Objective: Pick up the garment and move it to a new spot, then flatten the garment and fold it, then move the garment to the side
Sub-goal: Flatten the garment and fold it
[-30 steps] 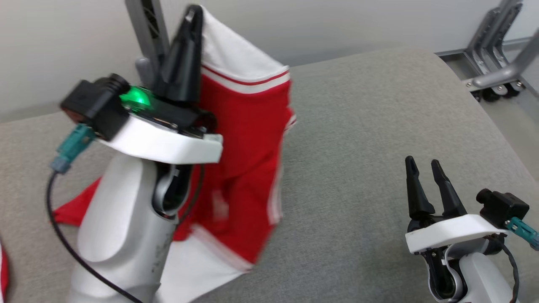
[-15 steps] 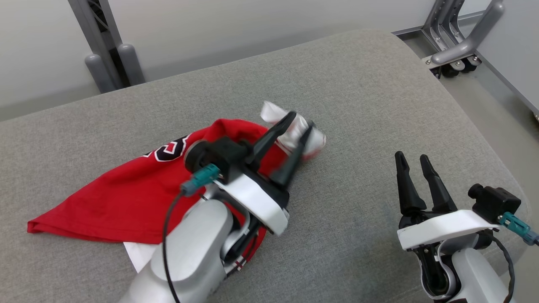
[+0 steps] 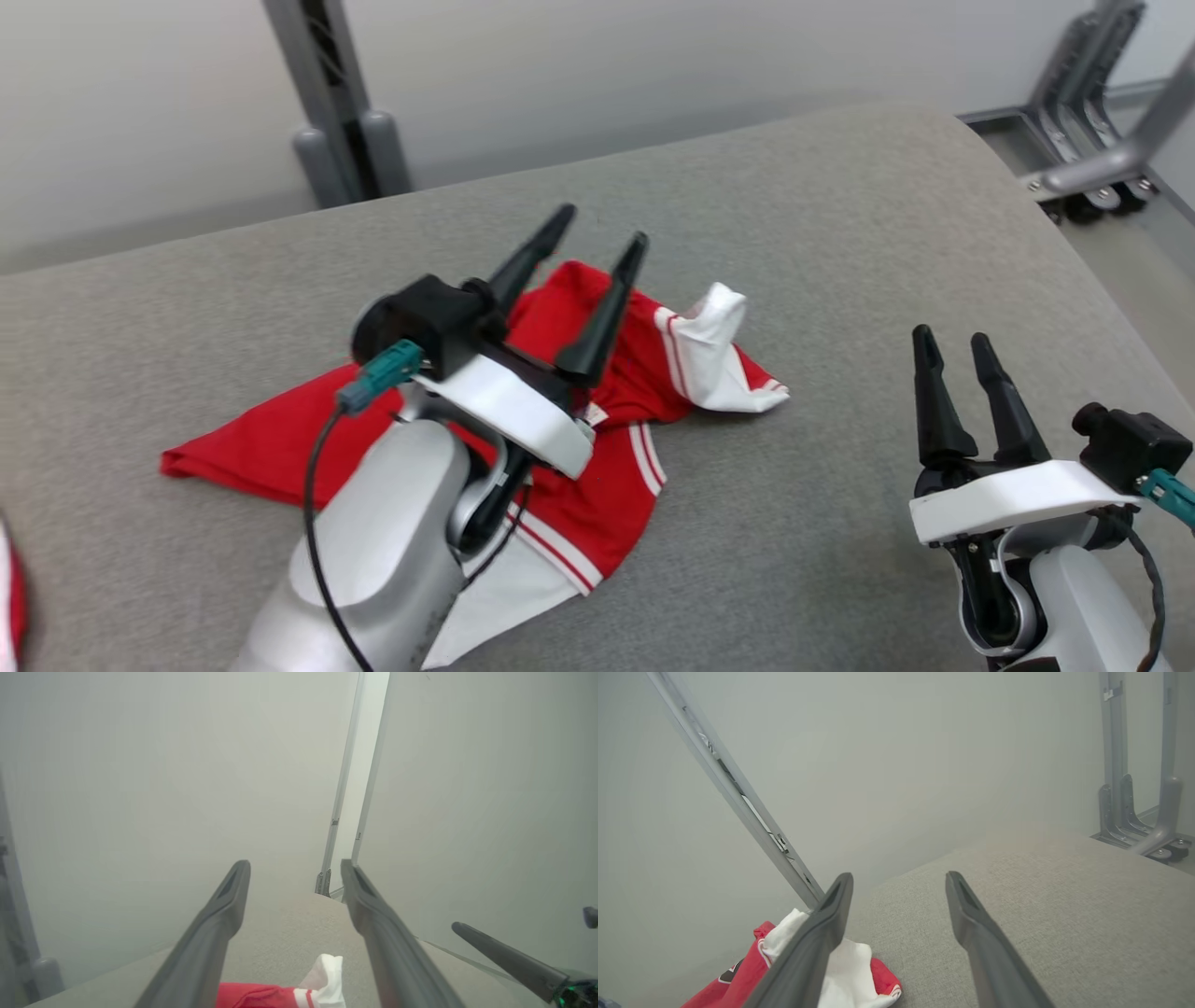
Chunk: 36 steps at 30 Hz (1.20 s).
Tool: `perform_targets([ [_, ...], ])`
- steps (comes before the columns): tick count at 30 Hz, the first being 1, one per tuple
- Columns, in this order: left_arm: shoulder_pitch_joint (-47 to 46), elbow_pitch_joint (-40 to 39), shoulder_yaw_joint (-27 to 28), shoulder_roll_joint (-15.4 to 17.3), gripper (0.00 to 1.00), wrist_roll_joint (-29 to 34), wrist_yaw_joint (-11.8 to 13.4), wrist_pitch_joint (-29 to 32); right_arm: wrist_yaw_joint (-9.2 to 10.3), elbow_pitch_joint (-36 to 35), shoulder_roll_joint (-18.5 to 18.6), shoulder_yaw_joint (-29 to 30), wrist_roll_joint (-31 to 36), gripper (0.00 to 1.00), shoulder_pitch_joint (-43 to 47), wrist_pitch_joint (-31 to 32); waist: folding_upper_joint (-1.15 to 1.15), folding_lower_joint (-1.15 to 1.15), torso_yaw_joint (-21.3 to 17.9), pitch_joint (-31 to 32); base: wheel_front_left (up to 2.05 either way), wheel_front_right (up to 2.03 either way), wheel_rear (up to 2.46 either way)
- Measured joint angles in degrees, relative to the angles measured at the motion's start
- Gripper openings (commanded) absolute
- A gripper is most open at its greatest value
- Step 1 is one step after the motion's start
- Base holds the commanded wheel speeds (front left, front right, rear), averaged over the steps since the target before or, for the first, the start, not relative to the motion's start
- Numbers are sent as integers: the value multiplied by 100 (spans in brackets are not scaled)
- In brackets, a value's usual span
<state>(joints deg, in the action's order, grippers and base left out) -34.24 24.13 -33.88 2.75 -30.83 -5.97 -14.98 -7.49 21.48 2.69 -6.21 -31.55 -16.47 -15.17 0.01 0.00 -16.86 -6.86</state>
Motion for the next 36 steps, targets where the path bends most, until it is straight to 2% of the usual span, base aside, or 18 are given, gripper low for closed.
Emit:
perform_targets([
  [5,249,-126,811,3,100,694,101,0,0,-64,2,187,290,100,52,1,0,0,377,163,0,0,0],
  [10,687,-277,1634,27,100,1182,99,-1,0,-97,-1,343,608,100,151,1,0,0,789,336,0,0,0],
  [15,1270,-347,2340,42,100,1445,63,0,0,-116,1,497,808,100,221,1,0,0,1146,482,0,0,0],
  [20,1863,-407,2787,26,100,1673,-2,0,0,-94,4,554,1060,100,317,1,0,0,1394,581,0,0,0],
  [27,2384,-454,3075,11,100,1634,-53,0,0,-56,2,620,1176,100,406,1,0,0,1617,625,0,0,0],
  [32,2459,-502,2964,4,100,1501,-53,0,0,3,5,644,1263,100,360,1,0,0,1718,637,0,0,0],
  [36,2459,-495,2861,2,100,1423,-13,0,0,48,4,414,1380,100,250,1,0,0,1813,622,0,0,0],
])
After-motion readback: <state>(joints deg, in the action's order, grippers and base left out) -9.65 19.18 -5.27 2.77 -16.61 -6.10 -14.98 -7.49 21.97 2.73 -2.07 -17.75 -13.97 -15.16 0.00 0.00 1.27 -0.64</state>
